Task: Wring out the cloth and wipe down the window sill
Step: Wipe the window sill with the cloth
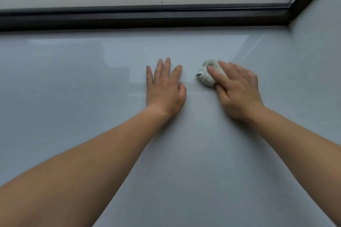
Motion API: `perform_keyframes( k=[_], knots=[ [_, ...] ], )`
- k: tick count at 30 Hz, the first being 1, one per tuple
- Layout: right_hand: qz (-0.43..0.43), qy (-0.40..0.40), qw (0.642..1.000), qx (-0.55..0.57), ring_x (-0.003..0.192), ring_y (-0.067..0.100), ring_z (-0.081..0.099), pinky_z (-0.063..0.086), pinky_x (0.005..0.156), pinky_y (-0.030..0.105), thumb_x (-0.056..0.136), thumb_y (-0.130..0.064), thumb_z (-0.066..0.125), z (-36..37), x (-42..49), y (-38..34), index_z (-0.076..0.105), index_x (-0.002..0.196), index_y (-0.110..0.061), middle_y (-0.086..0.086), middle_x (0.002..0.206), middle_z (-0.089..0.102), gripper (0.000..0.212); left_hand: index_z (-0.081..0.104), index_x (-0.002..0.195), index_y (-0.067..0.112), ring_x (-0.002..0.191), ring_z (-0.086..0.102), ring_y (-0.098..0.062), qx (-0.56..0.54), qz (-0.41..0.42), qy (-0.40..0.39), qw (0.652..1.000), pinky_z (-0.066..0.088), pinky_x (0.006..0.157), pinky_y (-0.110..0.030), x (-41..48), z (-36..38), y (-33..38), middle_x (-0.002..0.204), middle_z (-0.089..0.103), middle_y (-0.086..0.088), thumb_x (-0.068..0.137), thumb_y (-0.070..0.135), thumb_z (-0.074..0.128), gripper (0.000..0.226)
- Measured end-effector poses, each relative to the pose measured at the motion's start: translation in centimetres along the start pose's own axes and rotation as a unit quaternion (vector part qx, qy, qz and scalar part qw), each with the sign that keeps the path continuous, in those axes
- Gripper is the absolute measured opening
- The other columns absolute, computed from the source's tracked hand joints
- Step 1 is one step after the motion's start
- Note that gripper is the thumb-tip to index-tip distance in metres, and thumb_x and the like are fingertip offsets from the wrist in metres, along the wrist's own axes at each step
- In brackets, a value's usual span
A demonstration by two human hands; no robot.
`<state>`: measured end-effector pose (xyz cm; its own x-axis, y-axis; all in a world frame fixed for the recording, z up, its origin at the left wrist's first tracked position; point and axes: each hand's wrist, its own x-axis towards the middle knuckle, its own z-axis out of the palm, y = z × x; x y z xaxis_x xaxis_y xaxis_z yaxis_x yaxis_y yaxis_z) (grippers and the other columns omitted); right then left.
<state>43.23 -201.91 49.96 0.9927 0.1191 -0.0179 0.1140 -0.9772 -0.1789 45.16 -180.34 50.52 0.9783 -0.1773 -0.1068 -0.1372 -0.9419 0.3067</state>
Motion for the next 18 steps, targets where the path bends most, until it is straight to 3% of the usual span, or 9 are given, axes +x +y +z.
perform_keyframes(
  k=[3,5,9,11,15,18],
  knots=[
    [0.116,0.038,0.992,0.013,0.142,0.027,0.026,0.015,0.112,0.046,0.099,-0.034,0.038,0.0,3.7,0.6,0.034,0.148,-0.043,-0.002,0.159,0.03,0.05,0.022,0.151,0.03,0.151,-0.008,-0.022,0.004,-0.019,-0.002,1.0,-0.009,0.119,-0.052,1.2,0.6,0.7,0.166,0.002,-0.004,0.093,0.038,0.026,0.059],
    [0.092,0.036,0.995,0.014,0.143,0.027,0.026,0.014,0.112,0.046,0.097,-0.033,0.038,0.4,3.6,-0.8,0.035,0.148,-0.043,-0.001,0.159,0.03,0.051,0.018,0.153,0.03,0.151,-0.01,-0.021,0.021,-0.02,0.002,1.0,-0.009,0.119,-0.053,1.1,1.0,0.9,0.166,0.0,-0.003,0.093,0.041,0.023,0.061],
    [-0.056,0.003,0.998,0.015,0.141,0.027,0.033,0.019,0.111,0.046,0.096,-0.036,0.038,0.1,2.7,-0.3,0.039,0.146,-0.044,-0.002,0.156,0.036,0.05,0.013,0.155,0.031,0.151,-0.013,-0.021,0.037,-0.021,0.003,0.999,-0.008,0.119,-0.054,1.1,1.1,0.9,0.166,-0.003,-0.003,0.093,0.045,0.018,0.064],
    [-0.035,0.012,0.999,0.017,0.139,0.028,0.034,0.022,0.11,0.046,0.097,-0.036,0.04,-0.5,5.3,1.3,0.041,0.146,-0.043,-0.002,0.155,0.038,0.05,0.012,0.155,0.033,0.15,-0.014,-0.021,0.041,-0.019,0.003,0.999,-0.008,0.119,-0.054,1.2,1.1,1.0,0.166,-0.004,-0.003,0.092,0.046,0.016,0.064],
    [0.118,0.061,0.99,0.036,0.139,0.023,0.029,0.016,0.112,0.045,0.097,-0.032,0.041,-0.1,10.4,-0.2,0.04,0.146,-0.042,-0.006,0.156,0.033,0.05,0.009,0.153,0.04,0.15,-0.014,-0.023,0.05,-0.016,0.01,0.999,-0.007,0.119,-0.055,1.2,1.4,0.9,0.166,-0.003,-0.005,0.094,0.049,0.016,0.06],
    [0.02,0.039,0.999,0.019,0.14,0.025,0.03,0.017,0.113,0.047,0.099,-0.035,0.04,0.7,10.3,-2.2,0.039,0.147,-0.042,-0.006,0.156,0.033,0.049,0.006,0.153,0.041,0.15,-0.015,-0.025,0.063,-0.009,0.006,0.998,-0.007,0.118,-0.057,1.3,1.5,1.0,0.165,-0.004,-0.006,0.095,0.052,0.017,0.061]
  ],
)
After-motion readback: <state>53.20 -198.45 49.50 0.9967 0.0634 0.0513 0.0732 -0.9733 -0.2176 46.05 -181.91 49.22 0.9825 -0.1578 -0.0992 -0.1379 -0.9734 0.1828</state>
